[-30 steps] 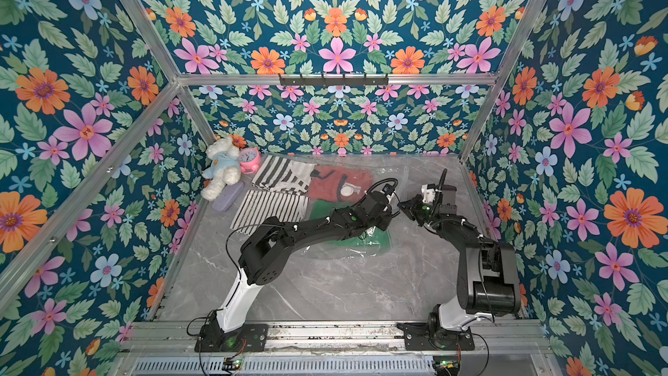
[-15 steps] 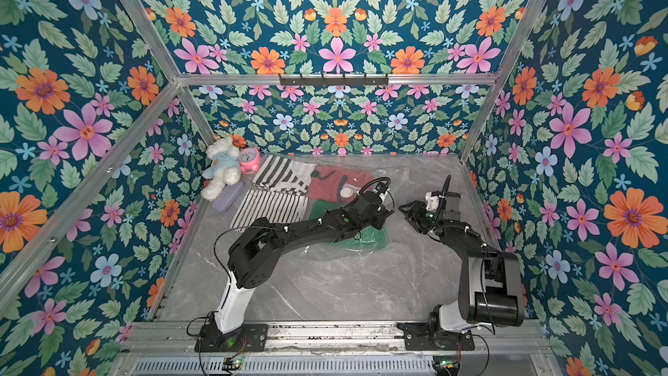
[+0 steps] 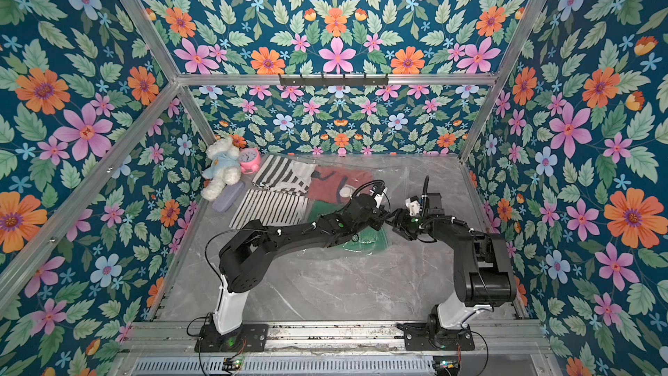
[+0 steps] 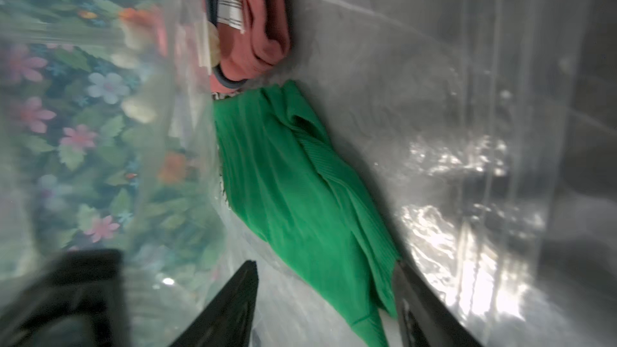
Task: Take the tank top out of the vacuum bag
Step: Take out the tank top from the vacuum bag.
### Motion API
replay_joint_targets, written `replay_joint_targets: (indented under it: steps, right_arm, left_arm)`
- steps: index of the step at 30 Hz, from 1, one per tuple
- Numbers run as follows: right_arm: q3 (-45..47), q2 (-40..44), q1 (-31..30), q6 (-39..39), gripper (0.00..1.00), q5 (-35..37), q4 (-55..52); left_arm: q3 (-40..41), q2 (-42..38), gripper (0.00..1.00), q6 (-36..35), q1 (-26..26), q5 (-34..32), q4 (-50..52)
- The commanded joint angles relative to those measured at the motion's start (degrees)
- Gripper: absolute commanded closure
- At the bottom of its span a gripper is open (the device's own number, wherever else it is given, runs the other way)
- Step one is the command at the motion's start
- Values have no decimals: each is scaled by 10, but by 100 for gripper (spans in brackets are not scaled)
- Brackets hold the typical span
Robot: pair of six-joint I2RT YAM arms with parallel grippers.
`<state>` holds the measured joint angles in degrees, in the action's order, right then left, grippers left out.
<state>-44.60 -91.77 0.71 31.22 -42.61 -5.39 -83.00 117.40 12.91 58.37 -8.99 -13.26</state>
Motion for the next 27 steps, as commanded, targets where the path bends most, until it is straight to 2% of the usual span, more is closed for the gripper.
replay_joint_targets:
  steps: [1,18,27]
  right_arm:
    - [0,-4,-5,-26,30,33,-21]
    - [-7,-71,-45,-54,28,60,-22]
    - [-8,-80,-66,-68,31,65,-39]
  left_arm:
    - [-1,-8,100,-7,2,1,-29]
    - [-14,6,100,-5,4,9,-25]
    - [-13,13,100,-3,4,8,-29]
